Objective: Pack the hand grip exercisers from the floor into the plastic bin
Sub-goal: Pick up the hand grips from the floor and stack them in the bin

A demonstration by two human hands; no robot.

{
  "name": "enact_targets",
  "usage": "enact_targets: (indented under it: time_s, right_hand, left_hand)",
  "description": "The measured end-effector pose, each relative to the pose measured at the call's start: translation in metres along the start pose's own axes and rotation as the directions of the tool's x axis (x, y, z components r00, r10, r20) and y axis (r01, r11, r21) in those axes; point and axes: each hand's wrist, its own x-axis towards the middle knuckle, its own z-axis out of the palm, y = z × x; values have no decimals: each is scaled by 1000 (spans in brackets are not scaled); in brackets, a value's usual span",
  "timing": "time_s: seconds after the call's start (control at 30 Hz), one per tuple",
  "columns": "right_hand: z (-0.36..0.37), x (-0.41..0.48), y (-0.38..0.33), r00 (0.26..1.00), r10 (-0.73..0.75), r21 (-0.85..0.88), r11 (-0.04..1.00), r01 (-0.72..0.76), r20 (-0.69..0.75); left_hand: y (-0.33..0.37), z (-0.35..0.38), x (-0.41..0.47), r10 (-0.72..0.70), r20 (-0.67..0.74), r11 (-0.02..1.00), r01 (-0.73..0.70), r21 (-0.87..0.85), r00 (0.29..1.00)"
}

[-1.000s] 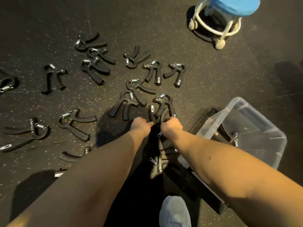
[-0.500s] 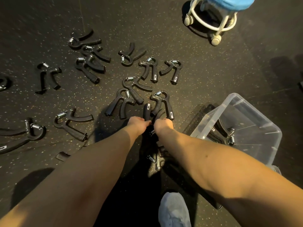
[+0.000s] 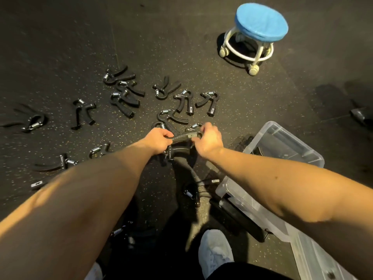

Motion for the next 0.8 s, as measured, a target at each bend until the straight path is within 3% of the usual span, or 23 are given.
enact_targets:
  time_s: [0.1, 0.17, 0.23, 0.43, 0.6, 0.8]
  right_hand:
    - [-26, -11, -9, 959, -263, -203, 938, 279, 104]
    - [-35, -16, -11, 927, -316, -342, 864, 369, 202]
    - [-46, -19, -6, 910, -340, -333, 852, 405, 236]
    - [-86, -30, 21, 922, -262, -212, 921, 327, 284]
    - [-111, -36, 55, 965, -207, -70, 973, 221, 161]
    - [-137, -44, 73, 1000, -12, 295, 955, 14, -9]
  left_hand:
    - [30, -3, -18, 106, 104, 972, -125, 197, 989]
    - [49, -1, -26, 152, 182, 930, -202, 306, 972]
    - [66, 1, -35, 183, 234, 901, -258, 348, 955]
    - [99, 19, -57, 324, 295, 825, -421, 376, 899]
    - [116, 46, -61, 398, 101, 883, -410, 229, 912]
    - [126, 76, -63, 164, -149, 986, -162, 23, 975]
